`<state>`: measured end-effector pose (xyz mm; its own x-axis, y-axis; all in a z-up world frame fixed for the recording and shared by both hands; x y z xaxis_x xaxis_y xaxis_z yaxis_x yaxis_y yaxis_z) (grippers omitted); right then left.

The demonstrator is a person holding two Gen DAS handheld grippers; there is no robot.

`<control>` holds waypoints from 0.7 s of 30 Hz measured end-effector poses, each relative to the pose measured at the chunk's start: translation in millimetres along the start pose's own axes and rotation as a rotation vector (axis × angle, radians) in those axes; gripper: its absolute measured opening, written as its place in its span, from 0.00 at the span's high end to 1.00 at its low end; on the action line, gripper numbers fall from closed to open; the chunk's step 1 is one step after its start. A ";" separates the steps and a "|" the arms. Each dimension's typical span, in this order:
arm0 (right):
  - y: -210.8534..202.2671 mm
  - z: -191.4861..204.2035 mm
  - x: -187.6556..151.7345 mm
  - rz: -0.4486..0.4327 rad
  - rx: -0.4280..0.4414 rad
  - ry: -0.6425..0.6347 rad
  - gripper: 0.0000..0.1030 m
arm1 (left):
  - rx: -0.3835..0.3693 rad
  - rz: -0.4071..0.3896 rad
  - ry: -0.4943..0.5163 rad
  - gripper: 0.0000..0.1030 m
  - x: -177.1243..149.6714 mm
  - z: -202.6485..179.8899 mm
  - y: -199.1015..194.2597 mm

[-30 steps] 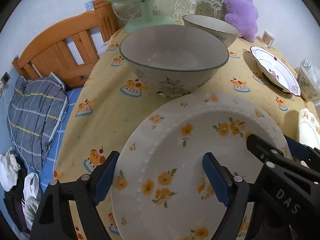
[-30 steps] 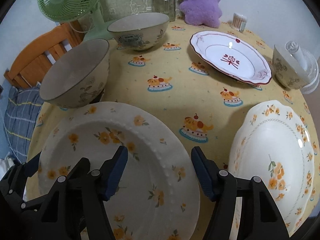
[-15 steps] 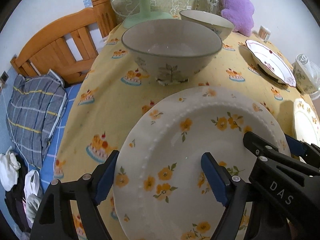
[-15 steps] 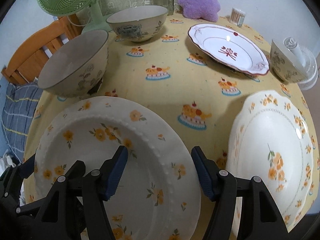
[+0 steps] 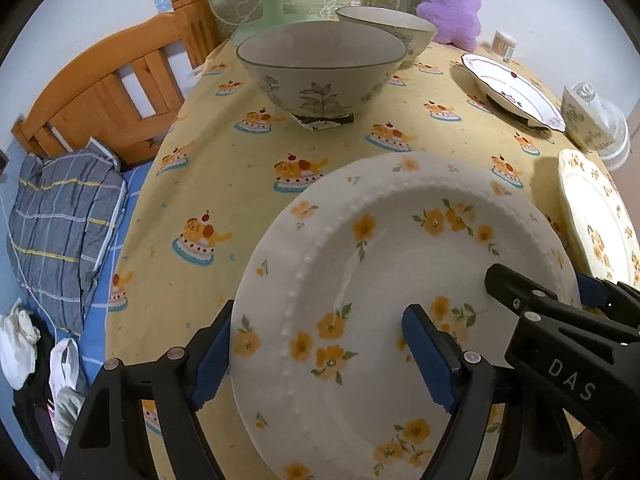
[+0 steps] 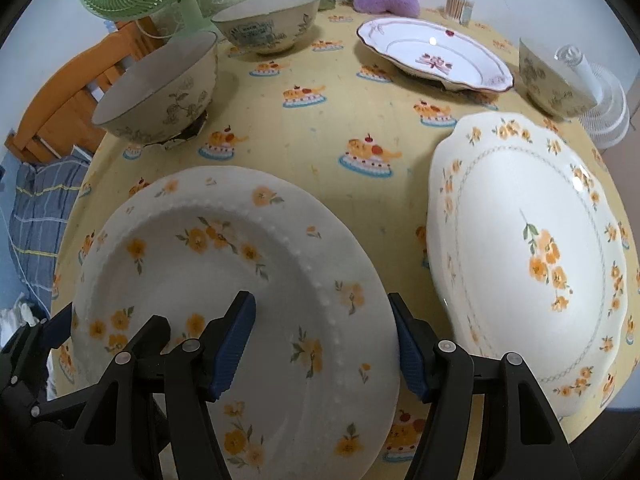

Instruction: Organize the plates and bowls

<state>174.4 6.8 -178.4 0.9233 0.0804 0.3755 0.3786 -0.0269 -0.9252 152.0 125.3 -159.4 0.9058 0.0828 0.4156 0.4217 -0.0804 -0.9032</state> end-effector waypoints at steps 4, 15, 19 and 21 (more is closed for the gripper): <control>-0.9 1.4 -0.3 -0.012 -0.011 -0.002 0.32 | -0.015 0.004 0.002 0.20 -1.1 0.3 0.6; 2.6 7.0 -4.3 0.045 -0.005 0.009 0.21 | -0.063 0.031 0.003 0.17 -5.3 -0.4 2.9; 1.8 7.6 -3.6 0.054 -0.022 0.015 0.22 | -0.079 0.047 -0.005 0.17 -4.3 0.7 3.1; 0.2 8.4 -3.8 0.063 -0.023 0.021 0.23 | -0.084 0.054 -0.009 0.17 -3.9 0.8 2.2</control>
Point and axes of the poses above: each gripper's, at about its wrist camera, not at the fingertips, and y roughly the way its jaws point, z to its left, x to its top, the point moved 6 cm from there along y, roughly the way its jaws point, and after that the axes turned 9 degrees about -x, right-handed, at the moved point
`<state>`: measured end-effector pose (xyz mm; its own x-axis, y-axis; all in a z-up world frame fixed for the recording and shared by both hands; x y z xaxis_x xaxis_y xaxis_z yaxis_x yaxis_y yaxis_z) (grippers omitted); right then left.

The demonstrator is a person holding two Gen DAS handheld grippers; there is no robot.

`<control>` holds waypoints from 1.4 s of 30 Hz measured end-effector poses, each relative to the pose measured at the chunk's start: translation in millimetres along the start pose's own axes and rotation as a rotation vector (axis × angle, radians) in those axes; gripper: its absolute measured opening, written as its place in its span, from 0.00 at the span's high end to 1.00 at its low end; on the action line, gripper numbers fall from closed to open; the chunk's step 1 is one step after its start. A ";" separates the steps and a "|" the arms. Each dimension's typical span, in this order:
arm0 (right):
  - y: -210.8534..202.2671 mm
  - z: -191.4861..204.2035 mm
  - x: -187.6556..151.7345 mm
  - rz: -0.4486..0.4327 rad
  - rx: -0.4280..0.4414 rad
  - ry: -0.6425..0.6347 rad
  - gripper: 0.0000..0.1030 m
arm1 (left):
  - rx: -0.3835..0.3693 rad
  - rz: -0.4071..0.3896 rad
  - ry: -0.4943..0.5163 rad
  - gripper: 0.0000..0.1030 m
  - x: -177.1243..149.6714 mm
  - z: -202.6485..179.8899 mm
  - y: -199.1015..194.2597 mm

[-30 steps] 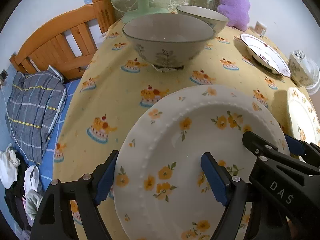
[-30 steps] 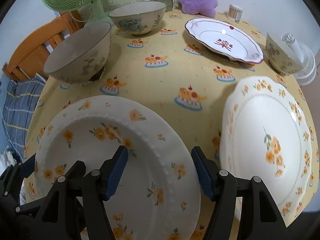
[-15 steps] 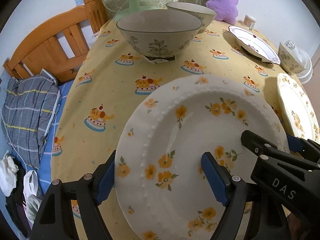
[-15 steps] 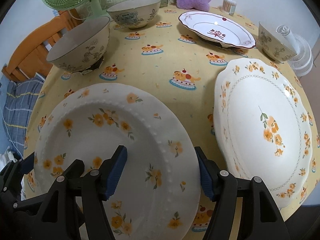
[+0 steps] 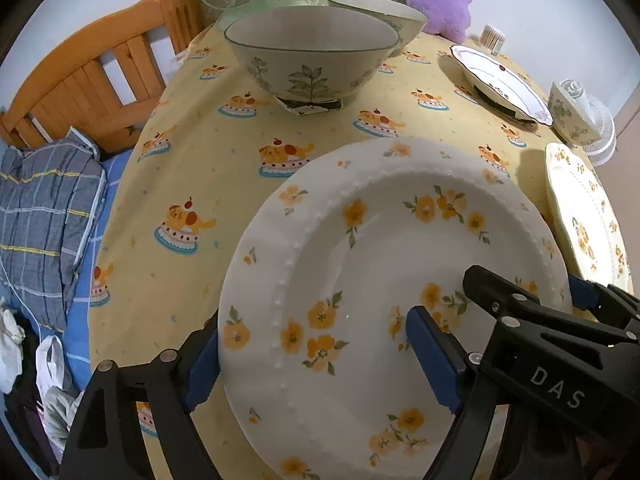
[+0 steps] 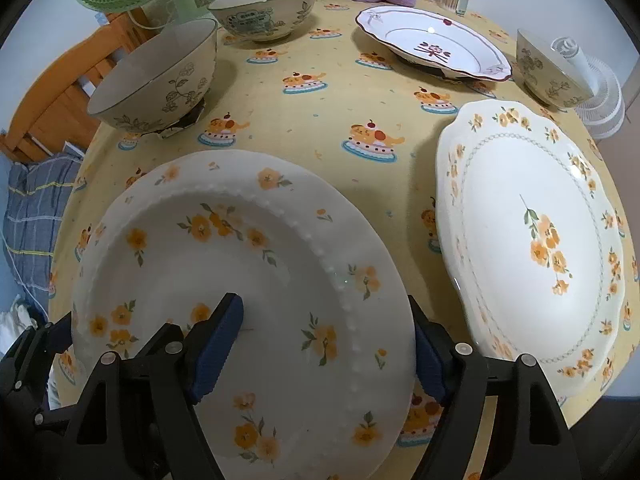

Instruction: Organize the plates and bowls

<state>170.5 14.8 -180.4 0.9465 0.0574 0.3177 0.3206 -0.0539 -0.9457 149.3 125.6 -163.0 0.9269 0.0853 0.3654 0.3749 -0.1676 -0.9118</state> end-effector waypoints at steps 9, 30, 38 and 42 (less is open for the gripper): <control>-14.1 -10.8 1.6 0.002 -0.007 0.024 0.23 | -0.017 -0.007 0.010 0.18 2.5 -12.0 -14.7; -44.8 -109.0 29.7 -0.101 0.034 0.009 0.23 | 0.015 -0.097 0.000 0.18 24.1 -109.7 -27.9; -39.0 -167.1 33.3 -0.098 0.015 0.032 0.23 | -0.008 -0.097 0.027 0.19 25.3 -162.9 -12.6; -33.5 -193.8 34.0 -0.089 0.005 0.046 0.23 | -0.016 -0.082 0.036 0.19 25.9 -185.4 0.1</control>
Point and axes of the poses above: each gripper's, at about its wrist camera, not at the fingertips, and y roughly the way its jaws point, z to its left, x to its top, the point moved 6 cm from there along y, roughly the way its jaws point, and after that the axes turned 9 degrees about -x, right-handed, at the moved point
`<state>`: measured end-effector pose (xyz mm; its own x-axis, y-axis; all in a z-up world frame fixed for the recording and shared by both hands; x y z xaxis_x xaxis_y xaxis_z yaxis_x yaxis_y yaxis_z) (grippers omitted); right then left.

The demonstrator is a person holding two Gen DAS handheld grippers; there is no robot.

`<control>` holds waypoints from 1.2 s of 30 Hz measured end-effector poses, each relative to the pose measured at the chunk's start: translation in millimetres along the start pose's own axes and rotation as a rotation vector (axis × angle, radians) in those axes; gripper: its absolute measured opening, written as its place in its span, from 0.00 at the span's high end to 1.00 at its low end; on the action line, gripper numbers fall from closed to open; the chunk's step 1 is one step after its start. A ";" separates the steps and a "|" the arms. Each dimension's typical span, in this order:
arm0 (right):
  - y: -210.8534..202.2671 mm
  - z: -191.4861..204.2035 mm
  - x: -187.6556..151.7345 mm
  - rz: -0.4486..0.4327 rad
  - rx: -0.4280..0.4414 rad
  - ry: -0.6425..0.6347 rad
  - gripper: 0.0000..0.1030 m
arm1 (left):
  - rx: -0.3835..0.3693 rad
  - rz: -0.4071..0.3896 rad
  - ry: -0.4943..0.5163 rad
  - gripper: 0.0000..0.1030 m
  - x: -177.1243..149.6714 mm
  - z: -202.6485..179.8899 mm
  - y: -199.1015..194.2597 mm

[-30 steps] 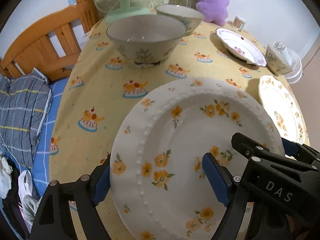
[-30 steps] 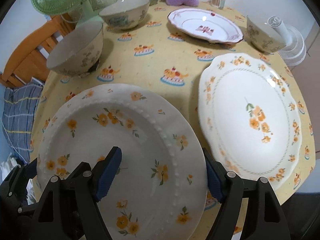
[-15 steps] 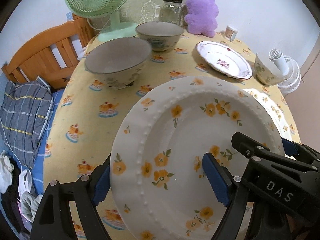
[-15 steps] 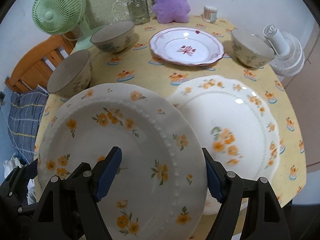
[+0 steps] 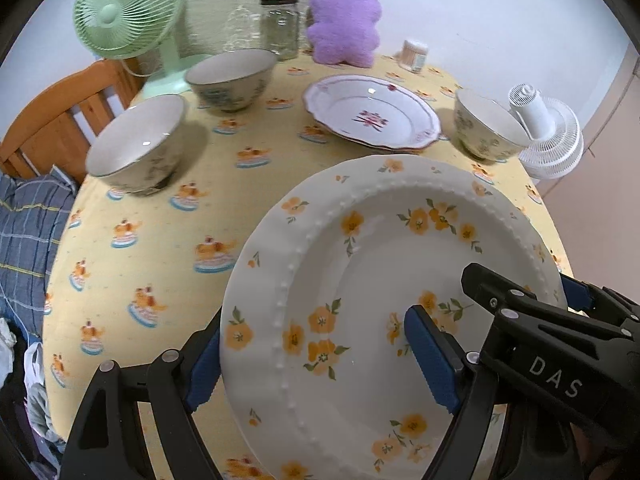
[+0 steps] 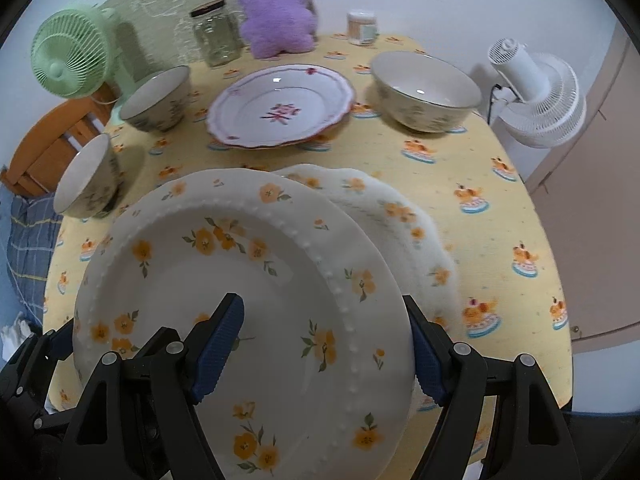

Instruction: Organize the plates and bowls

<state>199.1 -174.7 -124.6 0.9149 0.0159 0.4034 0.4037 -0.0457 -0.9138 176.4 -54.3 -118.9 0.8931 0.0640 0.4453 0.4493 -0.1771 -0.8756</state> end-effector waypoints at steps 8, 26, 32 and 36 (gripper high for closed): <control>14.5 -43.7 2.2 0.024 -0.030 0.021 0.24 | -0.028 0.038 0.007 0.19 1.1 -36.7 27.1; 47.0 -70.5 8.4 0.079 -0.039 0.008 0.27 | -0.003 0.114 -0.021 0.17 0.4 -53.9 65.1; 49.4 -71.3 8.4 0.078 -0.040 0.006 0.29 | 0.015 0.114 -0.011 0.15 2.2 -54.0 66.3; 50.1 -73.6 7.0 0.080 -0.044 0.007 0.34 | 0.037 0.116 0.000 0.14 3.8 -55.4 67.0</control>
Point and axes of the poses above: each gripper's, at about its wrist camera, not at the fingertips, and y roughly the way its jaws point, z to its left, x to its top, the point moved 6 cm from there along y, roughly the way its jaws point, and after that the axes turned 9 degrees about -x, right-handed, at the moved point
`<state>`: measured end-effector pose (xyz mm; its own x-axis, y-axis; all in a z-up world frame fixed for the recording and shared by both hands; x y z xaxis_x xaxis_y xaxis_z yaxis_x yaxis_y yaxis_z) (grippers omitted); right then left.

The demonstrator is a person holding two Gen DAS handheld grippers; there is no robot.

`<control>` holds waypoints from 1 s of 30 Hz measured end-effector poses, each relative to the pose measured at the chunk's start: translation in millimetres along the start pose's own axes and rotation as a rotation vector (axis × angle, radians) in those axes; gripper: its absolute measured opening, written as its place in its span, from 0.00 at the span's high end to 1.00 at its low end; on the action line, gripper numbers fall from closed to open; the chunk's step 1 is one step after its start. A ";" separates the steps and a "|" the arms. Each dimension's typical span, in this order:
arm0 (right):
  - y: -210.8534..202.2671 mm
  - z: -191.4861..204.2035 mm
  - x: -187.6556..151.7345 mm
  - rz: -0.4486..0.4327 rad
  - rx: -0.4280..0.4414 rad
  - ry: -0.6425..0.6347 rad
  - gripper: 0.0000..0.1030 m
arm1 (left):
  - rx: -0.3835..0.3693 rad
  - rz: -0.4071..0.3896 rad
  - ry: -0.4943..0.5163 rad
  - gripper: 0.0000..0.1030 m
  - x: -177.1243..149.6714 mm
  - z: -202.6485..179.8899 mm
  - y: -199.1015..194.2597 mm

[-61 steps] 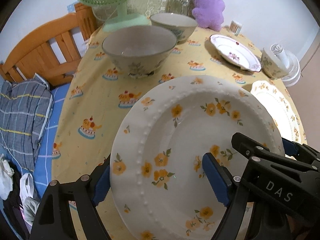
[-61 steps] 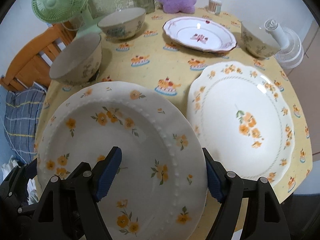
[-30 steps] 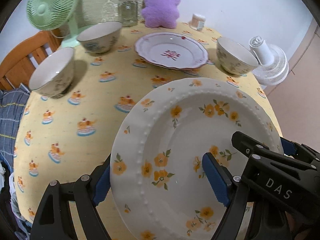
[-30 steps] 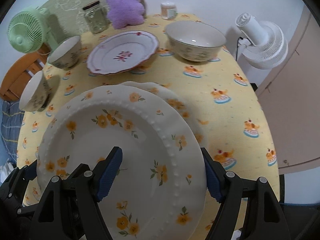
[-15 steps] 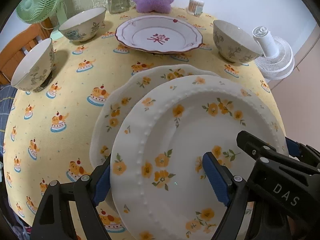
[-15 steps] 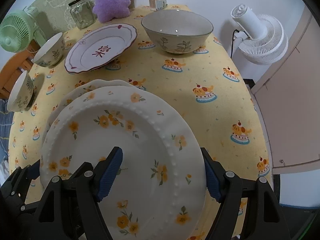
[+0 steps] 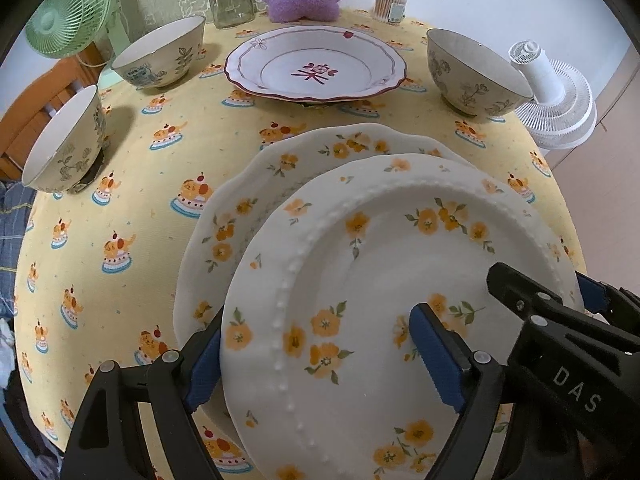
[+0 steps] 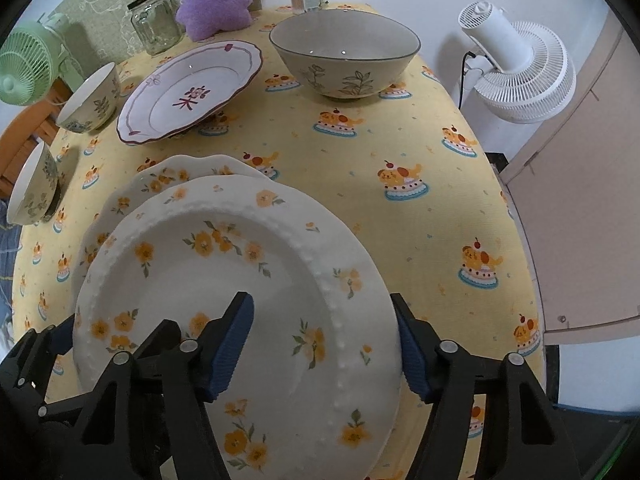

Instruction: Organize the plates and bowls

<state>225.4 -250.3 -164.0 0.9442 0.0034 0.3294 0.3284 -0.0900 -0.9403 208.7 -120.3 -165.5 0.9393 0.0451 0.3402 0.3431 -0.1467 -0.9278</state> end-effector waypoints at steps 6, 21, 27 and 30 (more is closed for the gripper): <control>-2.1 -3.6 -2.4 -0.009 -0.028 -0.011 0.47 | 0.047 0.003 0.016 0.12 0.8 -1.5 -0.7; -16.7 -16.8 -12.6 -0.020 -0.047 0.015 0.50 | 0.052 -0.016 0.059 0.11 -3.6 -3.0 -7.1; -18.0 -7.6 -12.4 -0.036 -0.056 0.020 0.62 | 0.031 -0.021 0.048 0.11 0.6 0.8 -6.6; -12.7 -5.6 -4.0 -0.038 -0.048 0.031 0.61 | 0.025 -0.029 0.029 0.11 4.0 4.6 -7.8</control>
<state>217.3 -254.8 -152.9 0.9294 -0.0234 0.3683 0.3618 -0.1379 -0.9220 209.8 -114.4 -157.7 0.9283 0.0201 0.3714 0.3710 -0.1210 -0.9207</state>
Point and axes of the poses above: each gripper's, at about its wrist camera, not at the fingertips, and y roughly the way its jaws point, z to its left, x to its top, the point moved 6 cm from there along y, roughly the way its jaws point, and after that the axes turned 9 degrees about -x, right-handed, at the moved point
